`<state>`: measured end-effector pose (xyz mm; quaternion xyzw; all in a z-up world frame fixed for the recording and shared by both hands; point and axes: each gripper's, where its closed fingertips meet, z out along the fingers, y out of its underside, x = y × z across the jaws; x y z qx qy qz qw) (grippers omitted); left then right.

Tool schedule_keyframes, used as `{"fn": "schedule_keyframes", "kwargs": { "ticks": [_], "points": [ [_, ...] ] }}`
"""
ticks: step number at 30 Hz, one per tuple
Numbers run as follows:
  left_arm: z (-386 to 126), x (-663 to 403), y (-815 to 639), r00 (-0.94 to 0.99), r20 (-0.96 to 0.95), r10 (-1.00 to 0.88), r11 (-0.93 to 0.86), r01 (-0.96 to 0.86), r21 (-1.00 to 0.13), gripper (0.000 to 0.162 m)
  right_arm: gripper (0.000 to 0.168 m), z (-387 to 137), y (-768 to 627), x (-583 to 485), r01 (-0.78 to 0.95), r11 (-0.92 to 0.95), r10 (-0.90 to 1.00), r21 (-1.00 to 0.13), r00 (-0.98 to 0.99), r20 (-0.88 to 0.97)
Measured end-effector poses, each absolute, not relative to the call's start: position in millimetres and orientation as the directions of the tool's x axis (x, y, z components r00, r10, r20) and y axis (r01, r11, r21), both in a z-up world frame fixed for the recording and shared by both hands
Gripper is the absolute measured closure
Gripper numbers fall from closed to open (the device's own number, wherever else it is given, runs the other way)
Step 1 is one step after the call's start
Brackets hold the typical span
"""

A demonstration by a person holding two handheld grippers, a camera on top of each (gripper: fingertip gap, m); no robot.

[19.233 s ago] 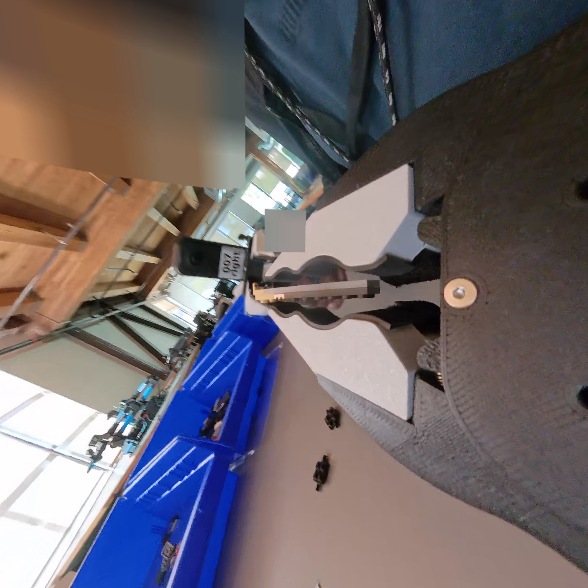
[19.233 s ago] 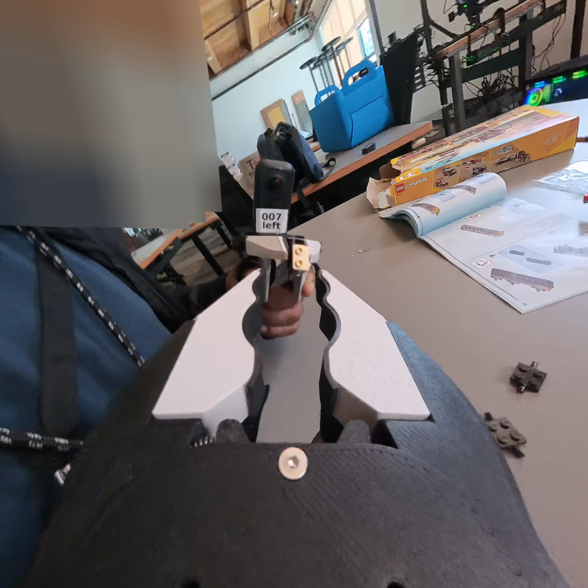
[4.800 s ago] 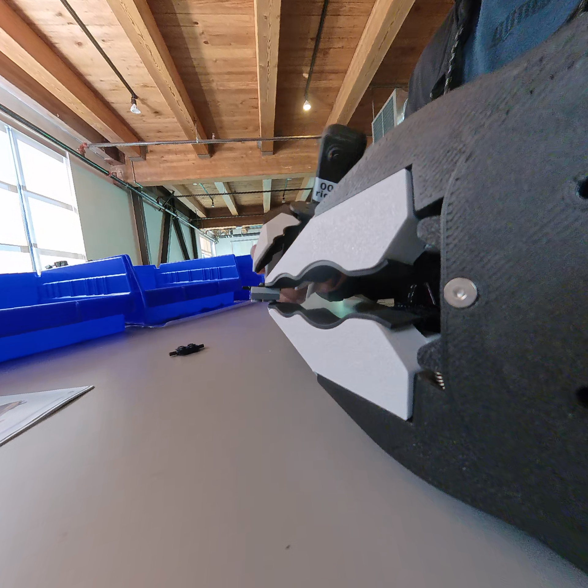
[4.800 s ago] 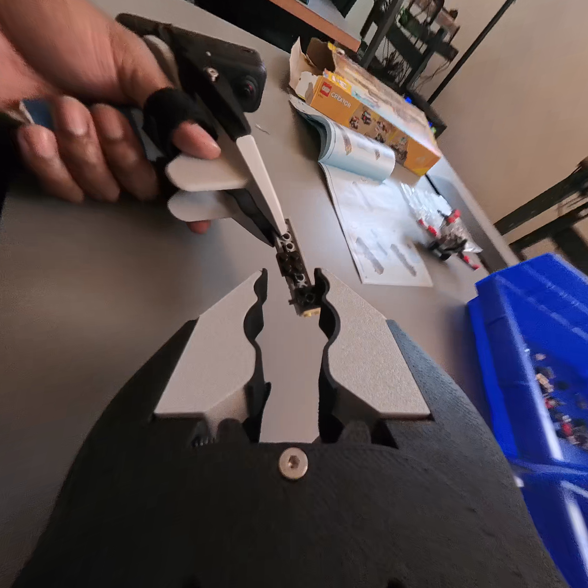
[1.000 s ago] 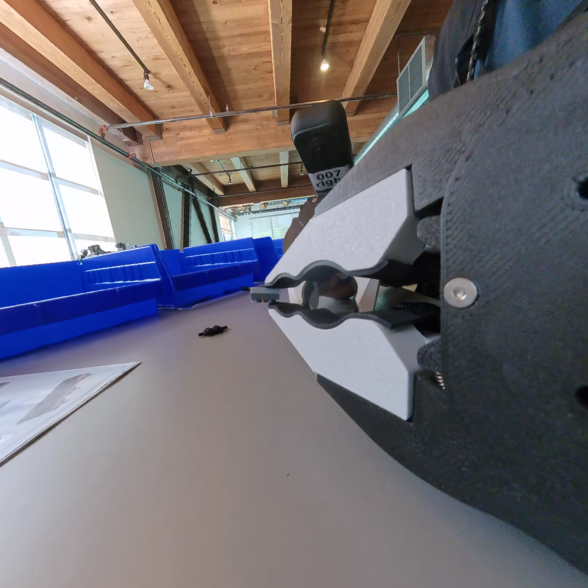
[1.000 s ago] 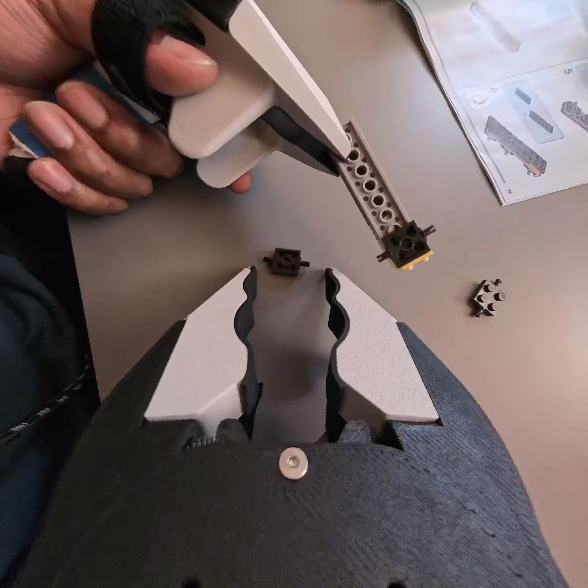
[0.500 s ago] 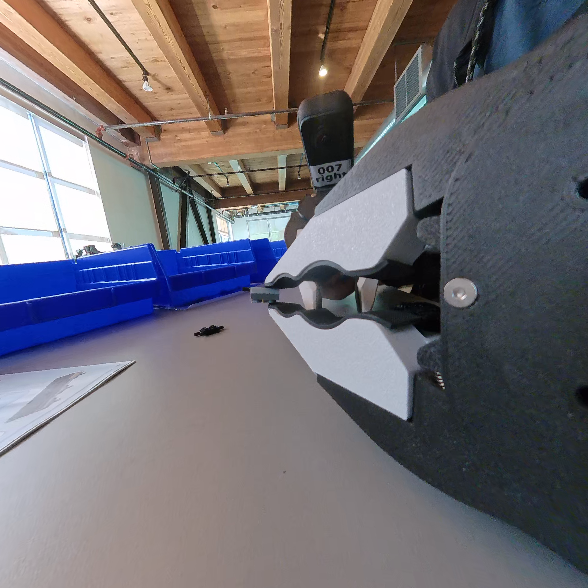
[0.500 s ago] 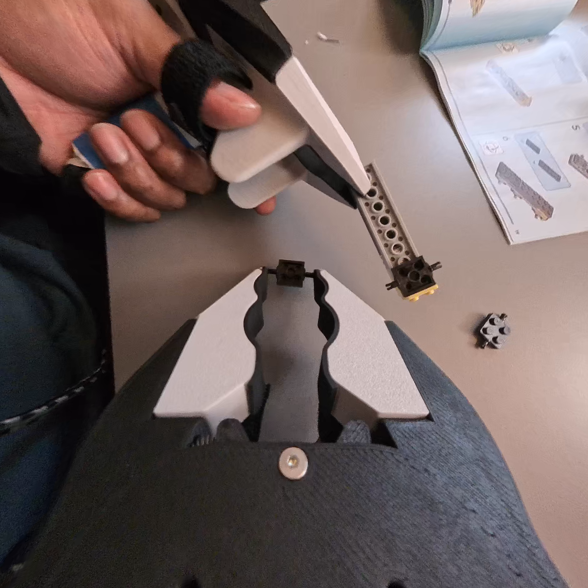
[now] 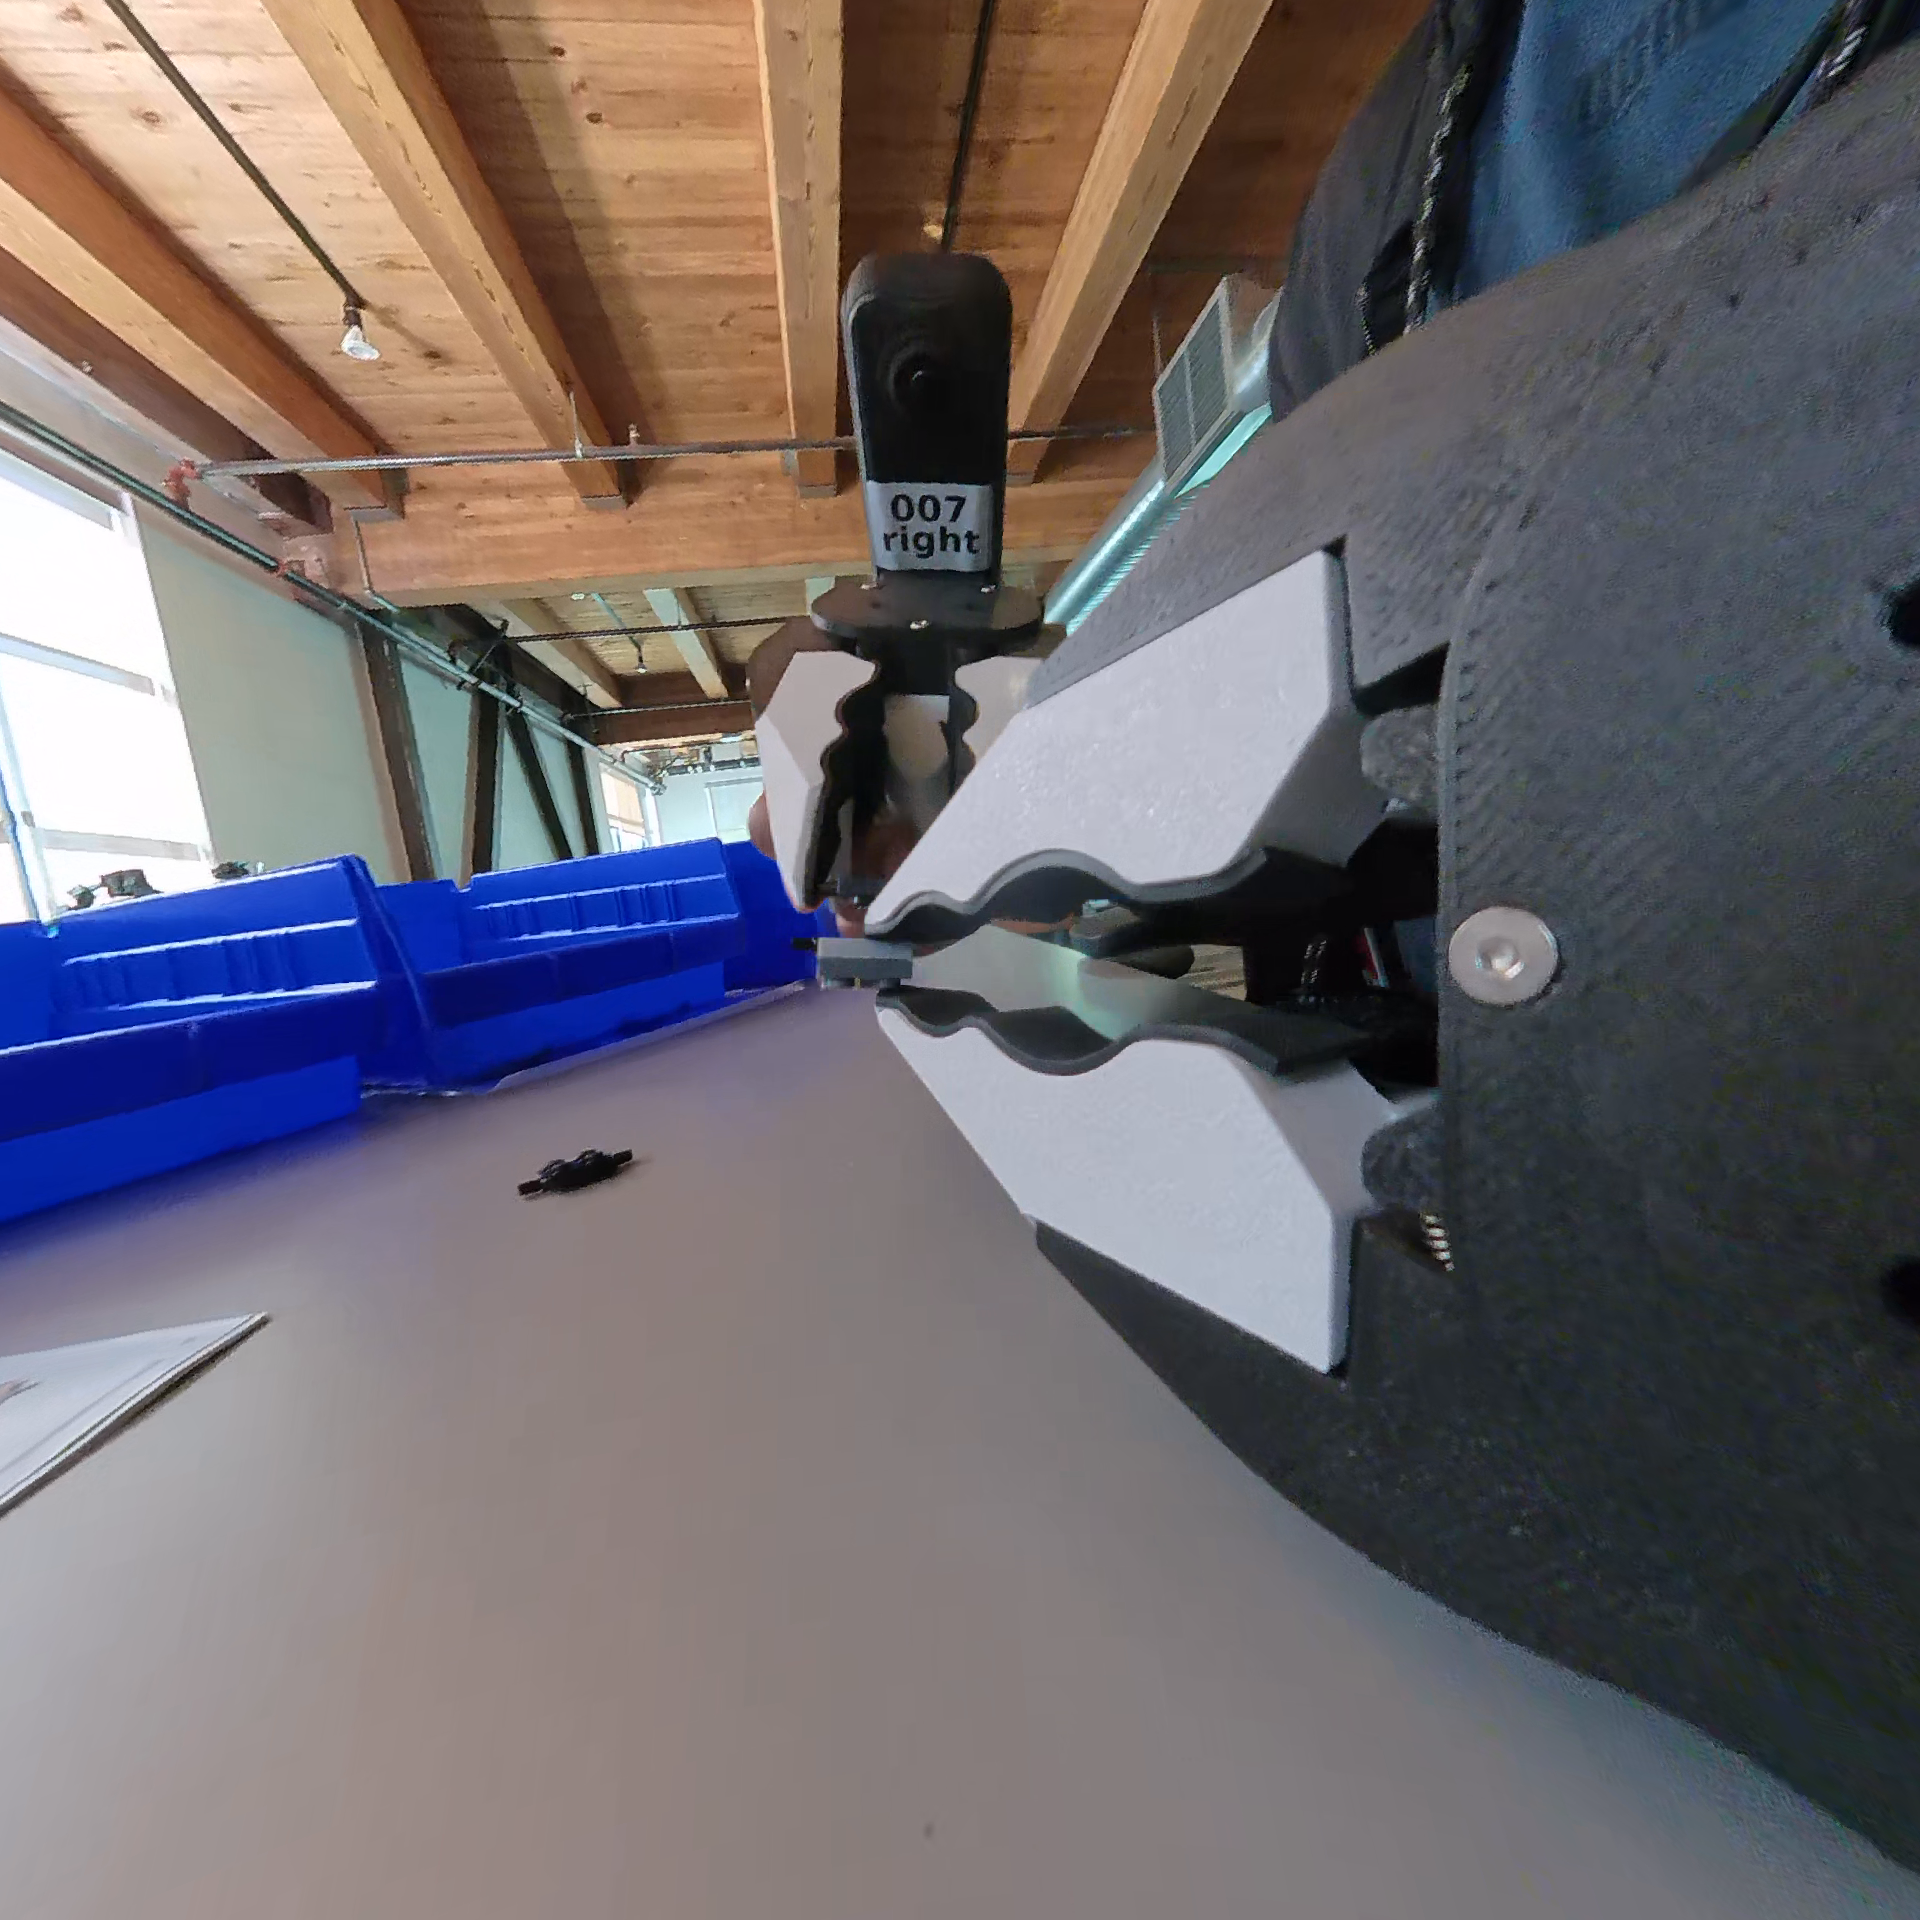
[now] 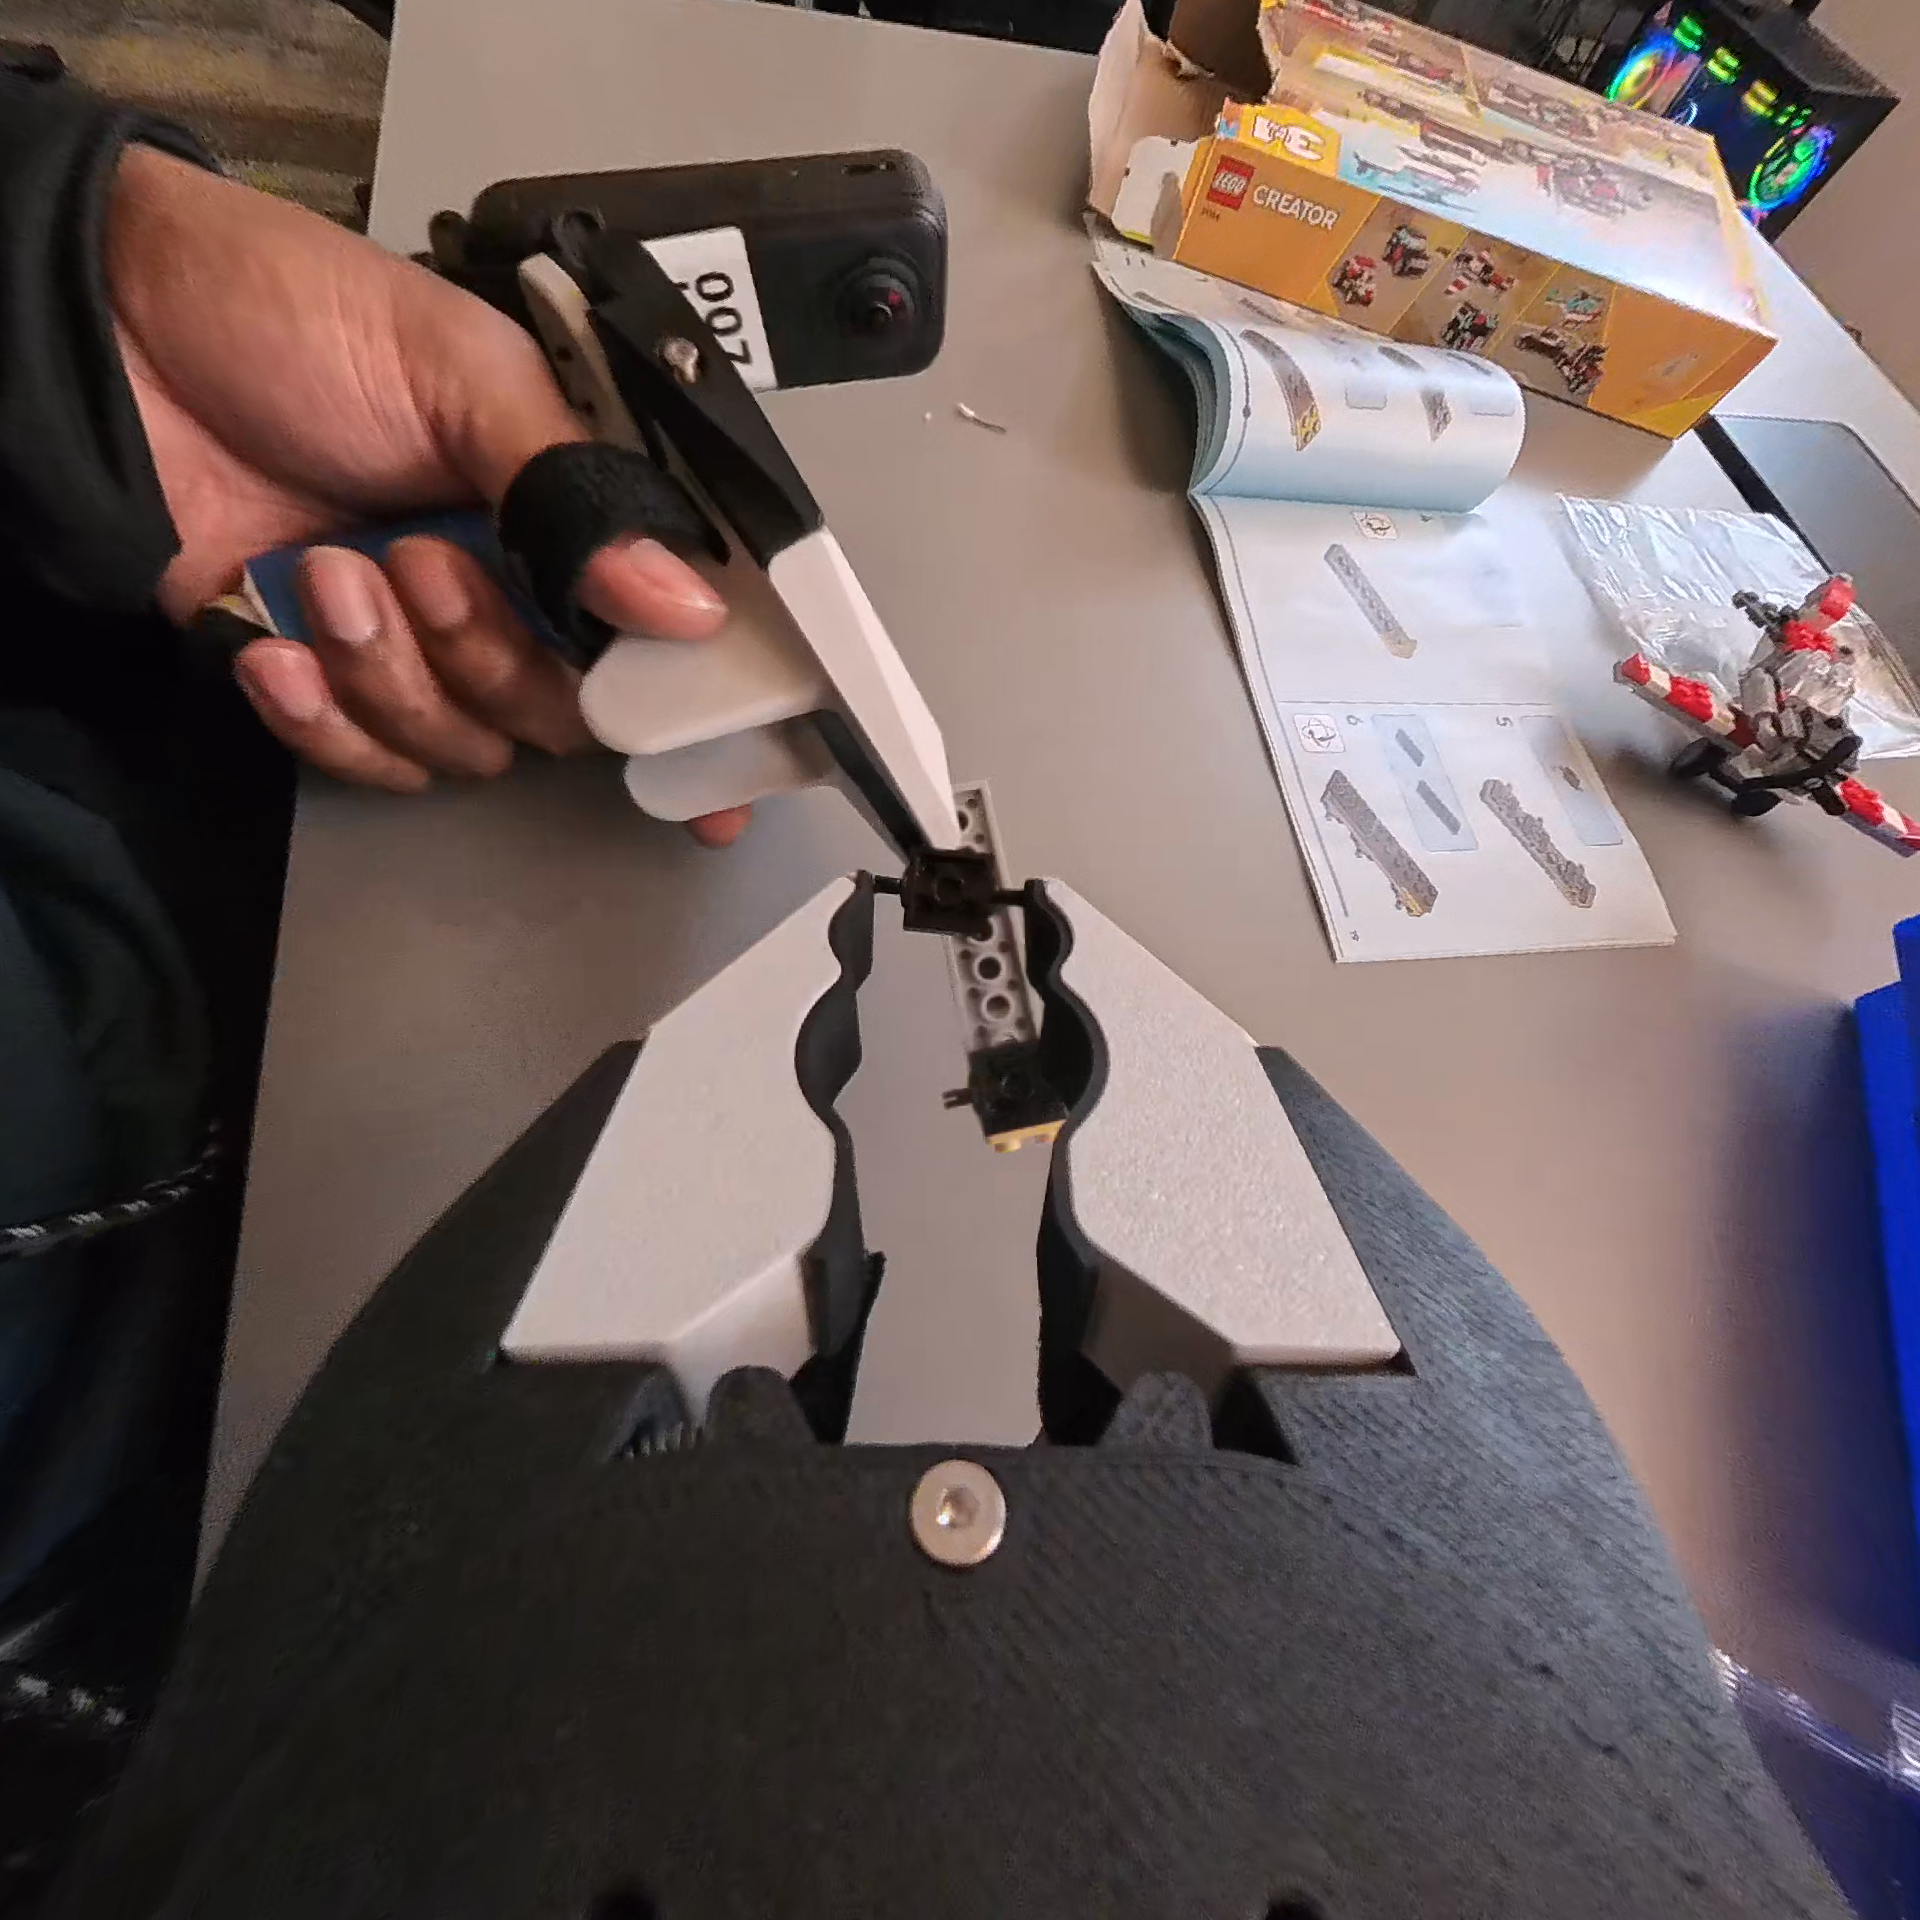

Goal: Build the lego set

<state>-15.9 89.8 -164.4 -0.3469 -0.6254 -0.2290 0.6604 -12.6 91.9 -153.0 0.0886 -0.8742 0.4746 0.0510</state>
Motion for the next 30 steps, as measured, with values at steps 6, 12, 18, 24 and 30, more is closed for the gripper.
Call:
{"fn": "schedule_keyframes", "kwargs": {
  "ticks": [6, 12, 18, 24, 30],
  "points": [
    [-160, -11, 99, 0.138, 0.986, 0.097, 0.611, 0.774, -0.168, 0.154, 0.139, -154, 95, -13, -0.222, 0.528, -0.121, -0.82, -0.975, 0.186],
    [-154, -10, 100, 0.16, 0.985, 0.064, 0.59, 0.79, -0.167, 0.154, 0.139, -150, 97, -11, -0.229, 0.496, -0.133, -0.837, -0.973, 0.188],
    [-148, -9, 100, 0.19, 0.981, 0.032, 0.577, 0.798, -0.174, 0.148, 0.139, -152, 98, -13, -0.236, 0.496, -0.129, -0.836, -0.972, 0.197],
    [-152, -9, 102, 0.187, 0.98, 0.062, 0.566, 0.803, -0.189, 0.148, 0.139, -153, 95, -13, -0.221, 0.482, -0.119, -0.848, -0.975, 0.187],
    [-152, -7, 103, 0.228, 0.964, 0.136, 0.535, 0.802, -0.265, 0.146, 0.139, -153, 95, -10, -0.228, 0.472, -0.131, -0.852, -0.973, 0.188]
  ]
}}
